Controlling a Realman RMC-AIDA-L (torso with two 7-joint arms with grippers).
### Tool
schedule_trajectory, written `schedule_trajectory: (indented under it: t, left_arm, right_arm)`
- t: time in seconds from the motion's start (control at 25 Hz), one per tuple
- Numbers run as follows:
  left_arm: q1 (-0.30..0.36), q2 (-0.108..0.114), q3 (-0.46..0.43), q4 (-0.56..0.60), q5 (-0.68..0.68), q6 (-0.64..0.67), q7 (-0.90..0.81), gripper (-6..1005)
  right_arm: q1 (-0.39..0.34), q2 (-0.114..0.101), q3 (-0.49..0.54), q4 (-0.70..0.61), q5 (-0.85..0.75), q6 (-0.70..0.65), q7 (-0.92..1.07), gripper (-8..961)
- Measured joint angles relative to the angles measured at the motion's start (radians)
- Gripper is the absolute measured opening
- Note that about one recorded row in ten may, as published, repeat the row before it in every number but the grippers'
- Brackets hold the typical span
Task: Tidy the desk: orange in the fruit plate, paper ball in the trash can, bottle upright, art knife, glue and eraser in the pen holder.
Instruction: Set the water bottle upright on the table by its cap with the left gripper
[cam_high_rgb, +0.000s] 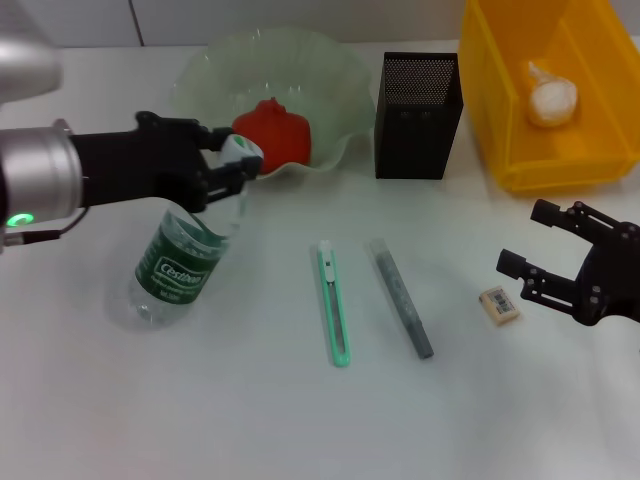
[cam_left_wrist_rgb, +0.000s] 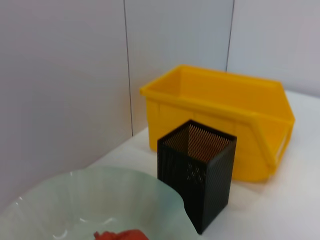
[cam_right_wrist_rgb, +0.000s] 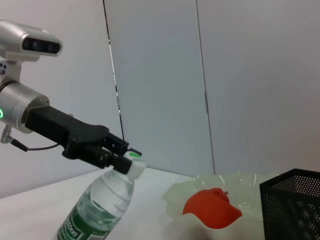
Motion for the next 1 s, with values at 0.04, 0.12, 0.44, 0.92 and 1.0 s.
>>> schedule_trajectory:
  t: [0.04, 0.12, 0.44, 0.92, 1.0]
  left_arm:
    - [0.000, 0.000, 0.000, 0.000, 0.000, 0.000, 0.000, 432]
    - [-0.003, 0.000, -0.084, -0.080, -0.102, 0.040, 0.114, 432]
    - [-0.006, 0.002, -0.165, -0.172, -0.223, 0.081, 0.244, 429]
    - [-0.007, 0.000, -0.201, -0.190, -0.256, 0.088, 0.275, 425]
    - [-0.008, 0.000, -0.204, -0.191, -0.258, 0.088, 0.277, 426]
  right_arm:
    - [0.002, 0.000, 0.000, 0.000, -0.001, 0.000, 0.003, 779]
    - [0.003, 0.000, 0.000, 0.000, -0.001, -0.001, 0.004, 779]
    - [0.010, 0.000, 0.000, 0.000, -0.003, -0.003, 0.010, 778]
    - [0.010, 0.000, 0.000, -0.005, -0.004, -0.003, 0.019, 777]
    - [0.010, 0.000, 0.000, -0.006, -0.004, -0.003, 0.019, 777]
